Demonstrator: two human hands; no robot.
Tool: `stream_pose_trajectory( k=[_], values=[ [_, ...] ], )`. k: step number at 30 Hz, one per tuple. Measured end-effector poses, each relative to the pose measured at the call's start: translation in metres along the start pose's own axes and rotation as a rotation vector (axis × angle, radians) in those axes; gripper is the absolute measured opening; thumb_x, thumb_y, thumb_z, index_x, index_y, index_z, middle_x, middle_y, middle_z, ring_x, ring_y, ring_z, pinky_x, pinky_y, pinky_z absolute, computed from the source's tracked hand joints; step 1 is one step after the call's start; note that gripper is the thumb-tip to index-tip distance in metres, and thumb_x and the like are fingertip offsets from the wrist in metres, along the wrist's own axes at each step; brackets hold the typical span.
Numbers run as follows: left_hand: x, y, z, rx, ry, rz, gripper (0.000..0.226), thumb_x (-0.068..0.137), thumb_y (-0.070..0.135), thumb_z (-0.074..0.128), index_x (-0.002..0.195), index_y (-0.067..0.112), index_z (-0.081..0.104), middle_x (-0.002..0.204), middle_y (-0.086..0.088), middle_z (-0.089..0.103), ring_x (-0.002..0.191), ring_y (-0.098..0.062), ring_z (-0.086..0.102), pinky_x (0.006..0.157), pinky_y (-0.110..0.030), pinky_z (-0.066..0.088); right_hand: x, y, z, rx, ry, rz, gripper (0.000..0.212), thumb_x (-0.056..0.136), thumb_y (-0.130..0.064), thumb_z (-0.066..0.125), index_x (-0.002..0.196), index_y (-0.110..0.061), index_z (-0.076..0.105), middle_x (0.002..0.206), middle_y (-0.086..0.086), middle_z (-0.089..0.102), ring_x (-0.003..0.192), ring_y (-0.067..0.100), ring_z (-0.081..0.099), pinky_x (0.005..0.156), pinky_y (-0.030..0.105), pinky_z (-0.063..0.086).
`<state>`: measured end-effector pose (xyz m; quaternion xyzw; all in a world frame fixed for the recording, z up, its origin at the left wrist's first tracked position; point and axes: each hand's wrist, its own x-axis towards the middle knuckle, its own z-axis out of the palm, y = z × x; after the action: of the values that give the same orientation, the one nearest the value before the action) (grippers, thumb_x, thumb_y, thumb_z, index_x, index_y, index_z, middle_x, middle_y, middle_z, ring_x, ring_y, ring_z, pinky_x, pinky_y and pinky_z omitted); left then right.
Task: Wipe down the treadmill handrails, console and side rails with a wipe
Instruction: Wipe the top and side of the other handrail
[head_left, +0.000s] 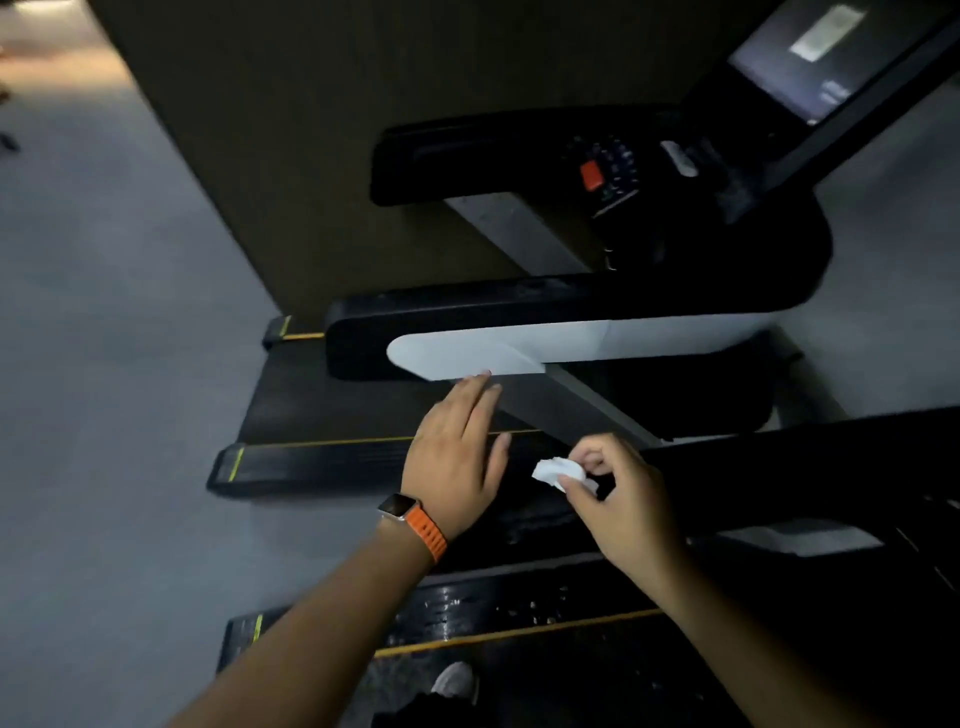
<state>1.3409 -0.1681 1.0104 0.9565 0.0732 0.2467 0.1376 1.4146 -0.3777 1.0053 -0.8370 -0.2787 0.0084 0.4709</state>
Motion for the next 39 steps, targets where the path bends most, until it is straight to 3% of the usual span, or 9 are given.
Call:
stream_pose_trajectory(
  k=[5,15,18,22,26,29,31,34,39],
  values=[
    [-0.043,0.038,0.003,0.074,0.036,-0.200,0.051,0.103,0.036,0.049,0.146,0.009,0.051,0.159,-0.009,0.042,0.146,-0.026,0.040,0.118,-0.043,0.039,-0.001,0.022,-0.022,0.049,-0.137,-0.114,0.026,0.082,-0.005,0.085,0.091,-0.023,0.069,0.095,-0.010,0.068,0.093,0.002,0.064,0.077,0.009,0.045],
    [-0.150,0.028,0.070,0.174,0.012,-0.331,0.052,0.102,0.035,0.052,0.147,0.011,0.050,0.161,-0.008,0.039,0.152,-0.024,0.032,0.118,-0.044,0.039,-0.029,0.074,0.023,0.098,-0.199,-0.090,0.032,0.082,-0.006,0.087,0.089,-0.027,0.063,0.087,-0.012,0.069,0.082,0.009,0.066,0.065,0.025,0.051],
    [-0.184,0.010,0.116,0.198,0.056,-0.326,0.056,0.100,0.032,0.056,0.150,0.010,0.046,0.163,-0.009,0.035,0.155,-0.026,0.027,0.117,-0.050,0.040,-0.036,0.104,0.064,0.059,-0.194,-0.236,0.045,0.079,0.007,0.084,0.091,-0.031,0.062,0.096,-0.011,0.069,0.089,0.007,0.067,0.072,0.023,0.053],
    [-0.210,-0.016,0.177,0.240,0.115,-0.227,0.063,0.099,0.030,0.056,0.155,0.008,0.037,0.166,-0.013,0.028,0.156,-0.030,0.023,0.116,-0.054,0.040,-0.030,0.132,0.110,0.005,-0.091,-0.572,0.032,0.074,0.023,0.076,0.086,-0.006,0.071,0.101,0.000,0.071,0.094,0.014,0.066,0.086,0.024,0.054],
    [-0.218,-0.053,0.239,0.310,0.279,-0.122,0.063,0.100,0.027,0.055,0.155,0.006,0.033,0.167,-0.015,0.022,0.156,-0.036,0.019,0.120,-0.055,0.035,-0.028,0.162,0.144,-0.145,0.014,-1.009,0.016,0.099,0.006,0.063,0.099,-0.002,0.077,0.111,0.009,0.074,0.098,0.025,0.067,0.090,0.035,0.058],
    [-0.213,-0.076,0.272,0.368,0.454,-0.050,0.060,0.102,0.026,0.053,0.153,0.003,0.033,0.165,-0.017,0.024,0.156,-0.037,0.018,0.124,-0.053,0.026,-0.025,0.183,0.162,-0.327,0.171,-1.213,0.021,0.104,-0.001,0.061,0.119,0.004,0.074,0.125,0.015,0.072,0.102,0.034,0.069,0.096,0.041,0.056],
    [-0.209,-0.086,0.287,0.397,0.558,-0.012,0.058,0.104,0.026,0.051,0.153,0.002,0.032,0.164,-0.018,0.026,0.156,-0.036,0.019,0.125,-0.051,0.022,-0.026,0.199,0.174,-0.478,0.257,-1.301,0.035,0.103,-0.002,0.062,0.136,0.009,0.062,0.141,0.019,0.063,0.118,0.037,0.067,0.103,0.044,0.053],
    [-0.205,-0.097,0.303,0.414,0.690,0.036,0.057,0.105,0.024,0.050,0.153,0.000,0.034,0.164,-0.018,0.027,0.156,-0.035,0.021,0.126,-0.050,0.021,-0.030,0.231,0.190,-0.762,0.349,-1.317,0.057,0.107,-0.018,0.055,0.156,0.006,0.038,0.163,0.022,0.038,0.149,0.037,0.041,0.121,0.049,0.039],
    [-0.205,-0.100,0.315,0.413,0.769,0.053,0.056,0.105,0.022,0.050,0.153,-0.001,0.037,0.164,-0.018,0.028,0.156,-0.033,0.021,0.126,-0.048,0.020,-0.038,0.251,0.200,-0.975,0.412,-1.208,0.071,0.110,-0.040,0.040,0.164,0.000,0.019,0.172,0.019,0.016,0.159,0.034,0.018,0.129,0.051,0.019]
  ],
)
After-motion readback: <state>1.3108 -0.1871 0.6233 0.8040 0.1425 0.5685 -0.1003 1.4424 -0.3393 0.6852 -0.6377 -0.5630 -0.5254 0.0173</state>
